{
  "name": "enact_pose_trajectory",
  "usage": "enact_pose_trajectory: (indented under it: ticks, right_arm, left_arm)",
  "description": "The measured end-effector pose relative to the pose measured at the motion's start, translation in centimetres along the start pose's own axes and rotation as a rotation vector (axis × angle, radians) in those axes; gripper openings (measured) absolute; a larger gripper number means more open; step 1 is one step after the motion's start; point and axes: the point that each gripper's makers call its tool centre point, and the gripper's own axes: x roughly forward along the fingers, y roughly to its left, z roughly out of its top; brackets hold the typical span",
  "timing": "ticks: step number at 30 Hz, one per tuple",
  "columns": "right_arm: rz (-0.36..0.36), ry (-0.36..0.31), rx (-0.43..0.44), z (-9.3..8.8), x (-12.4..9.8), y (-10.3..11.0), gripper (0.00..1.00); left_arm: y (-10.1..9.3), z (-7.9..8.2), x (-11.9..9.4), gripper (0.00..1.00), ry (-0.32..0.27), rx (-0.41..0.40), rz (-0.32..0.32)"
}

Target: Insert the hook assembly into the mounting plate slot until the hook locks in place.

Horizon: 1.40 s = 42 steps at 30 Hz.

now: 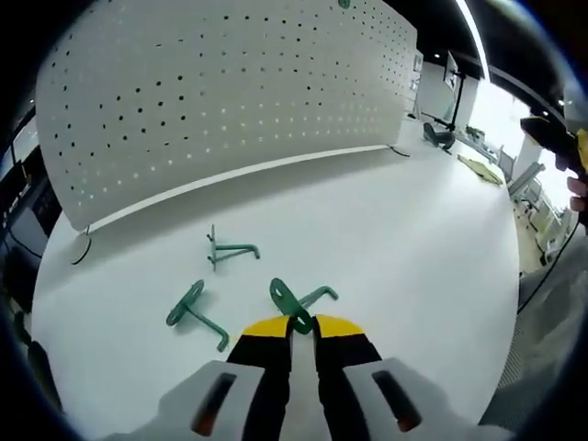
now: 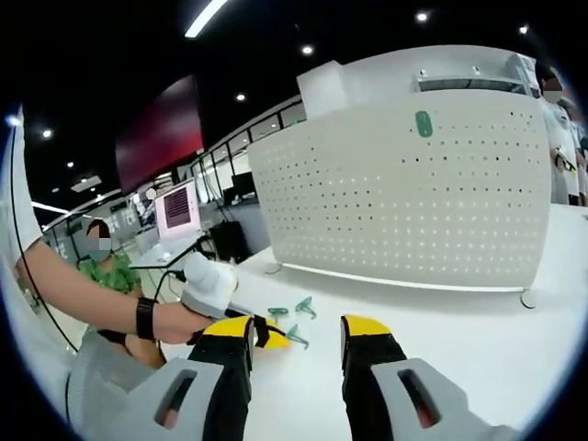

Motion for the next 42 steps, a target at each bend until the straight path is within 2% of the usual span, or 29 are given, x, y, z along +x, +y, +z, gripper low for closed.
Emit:
enact_pose_trajectory:
  ticks: [6, 24, 29, 42]
  right_arm:
    - [0.003, -0.006, 0.007, 0.1, 0.0, 0.1, 0.38]
    - [0.028, -0.003, 0.005, -0.1, 0.4, 1.0, 0.37]
    - [0.035, -0.014, 0.017, 0.0, 0.4, 1.2, 0.37]
    - [0.048, -0.009, 0.013, -0.1, 0.6, 1.5, 0.36]
  left_arm:
    - [0.3, 0.1, -0.3, 0.09, -0.005, 0.011, 0.022]
    - [-0.5, 0.3, -1.9, 0.06, -0.026, 0.03, -0.001]
    - [-1.0, 0.2, -2.2, 0.05, -0.029, 0.015, -0.018]
    - [-1.8, 1.3, -3.2, 0.03, -0.049, -0.026, -0.041]
